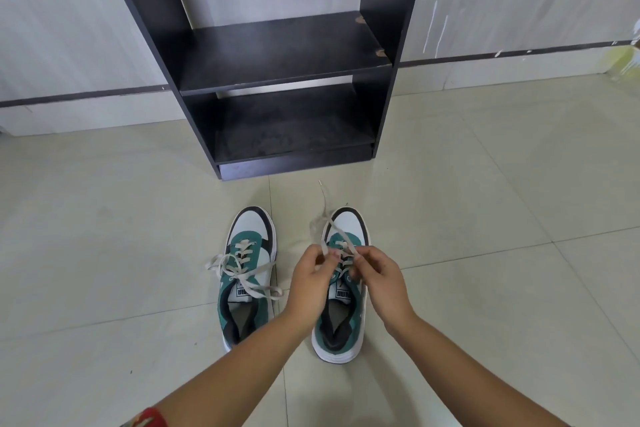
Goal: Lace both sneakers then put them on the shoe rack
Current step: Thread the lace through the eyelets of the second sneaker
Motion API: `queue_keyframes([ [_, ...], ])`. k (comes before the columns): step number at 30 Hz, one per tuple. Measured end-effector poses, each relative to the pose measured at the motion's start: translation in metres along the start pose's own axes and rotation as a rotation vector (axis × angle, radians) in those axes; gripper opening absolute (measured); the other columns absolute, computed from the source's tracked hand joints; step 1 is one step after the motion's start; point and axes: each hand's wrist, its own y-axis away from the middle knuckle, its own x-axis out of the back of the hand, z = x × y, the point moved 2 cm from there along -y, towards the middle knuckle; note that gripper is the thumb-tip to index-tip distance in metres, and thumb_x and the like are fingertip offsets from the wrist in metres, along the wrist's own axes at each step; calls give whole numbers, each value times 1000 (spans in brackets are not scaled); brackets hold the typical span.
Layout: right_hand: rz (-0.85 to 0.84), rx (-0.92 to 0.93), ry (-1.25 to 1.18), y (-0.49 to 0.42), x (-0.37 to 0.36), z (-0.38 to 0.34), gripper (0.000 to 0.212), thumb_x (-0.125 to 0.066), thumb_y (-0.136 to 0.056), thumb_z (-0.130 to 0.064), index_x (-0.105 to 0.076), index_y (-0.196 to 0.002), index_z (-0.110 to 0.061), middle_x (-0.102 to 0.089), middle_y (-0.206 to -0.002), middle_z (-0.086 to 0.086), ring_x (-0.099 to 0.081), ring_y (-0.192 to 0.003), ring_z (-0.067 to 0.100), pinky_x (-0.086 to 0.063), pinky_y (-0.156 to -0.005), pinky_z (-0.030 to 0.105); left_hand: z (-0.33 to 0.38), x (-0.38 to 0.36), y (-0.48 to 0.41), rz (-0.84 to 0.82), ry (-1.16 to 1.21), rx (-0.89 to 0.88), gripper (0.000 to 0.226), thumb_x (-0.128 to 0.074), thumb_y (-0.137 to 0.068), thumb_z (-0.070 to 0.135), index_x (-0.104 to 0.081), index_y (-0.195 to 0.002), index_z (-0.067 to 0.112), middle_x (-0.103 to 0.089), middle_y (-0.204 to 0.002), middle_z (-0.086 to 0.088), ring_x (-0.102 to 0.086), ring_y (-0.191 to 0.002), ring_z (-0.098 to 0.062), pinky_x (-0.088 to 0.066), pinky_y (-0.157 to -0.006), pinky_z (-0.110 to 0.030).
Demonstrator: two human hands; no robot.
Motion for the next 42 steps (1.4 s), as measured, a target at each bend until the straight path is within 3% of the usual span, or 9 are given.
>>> queue_keyframes([
  [3,-123,121,188,3,0,-11,20,-55,-92,-18,-73,-99,-23,-73,-82,-5,-65,-75,9,-49,-73,23,7,4,-1,-142,-210,-319,19,-41,-98,25,-60,-97,23,-64,-106,6,-54,-105,-1,-41,-91,-13],
  [9,-108,229,281,13,4,-13,16,-60,-87,-14,-67,-95,-25,-64,-75,1,-54,-70,4,-43,-67,15,15,16,-13,-99,-964,-697,35,-24,-96,33,-53,-101,13,-62,-89,-5,-53,-82,-23,-44,-78,-35],
  [12,-64,209,218,19,5,-4,20,-62,-85,-12,-54,-92,-29,-61,-77,0,-58,-74,15,-48,-70,28,12,16,-13,-12,-926,-653,33,-30,-97,31,-55,-112,16,-62,-92,-3,-54,-82,-22,-47,-72,-37],
  [15,-48,297,268,24,2,2,6,-61,-82,-16,-60,-82,-22,-61,-82,-2,-60,-79,14,-52,-77,31,12,13,-11,5,-876,-519,23,-38,-96,24,-55,-85,13,-64,-79,-7,-54,-75,-25,-46,-66,-38],
  [26,-55,319,432,19,-7,10,40,-57,-89,-15,-57,-128,-27,-50,-100,-8,-55,-94,7,-44,-84,16,16,11,-14,-306,-696,-68,38,-42,-91,24,-38,-54,17,-41,-55,-2,-38,-56,-17,-30,-58,-31],
  [31,-55,300,427,11,-6,6,6,-64,-83,-26,-67,-87,-24,-46,-90,-12,-51,-90,7,-39,-76,16,20,15,-10,-288,-596,-115,35,-45,-88,16,-42,-54,15,-42,-56,-5,-37,-56,-17,-31,-59,-31],
  [35,10,300,292,11,6,-8,29,-61,-77,-40,-66,-67,-13,-54,-108,-10,-44,-110,1,-36,-88,10,14,25,-12,-113,-512,-157,42,-49,-92,30,-48,-56,10,-41,-50,0,-36,-50,-14,-32,-55,-30],
  [39,9,130,-6,2,34,-35,30,-62,-88,-17,-67,-59,-15,-69,-75,-7,-64,-82,4,-44,-76,20,13,31,-9,-56,-461,-190,45,-55,-87,48,-51,-60,12,-43,-49,-9,-32,-43,-10,-29,-50,-28],
  [42,15,67,-65,-4,52,-48,37,-61,-89,-21,-54,-54,-13,-50,-44,-7,-53,-46,15,-47,-60,30,13,35,-9,35,-517,-215,45,-58,-88,39,-36,-53,21,-32,-43,4,-29,-42,-11,-27,-49,-29],
])
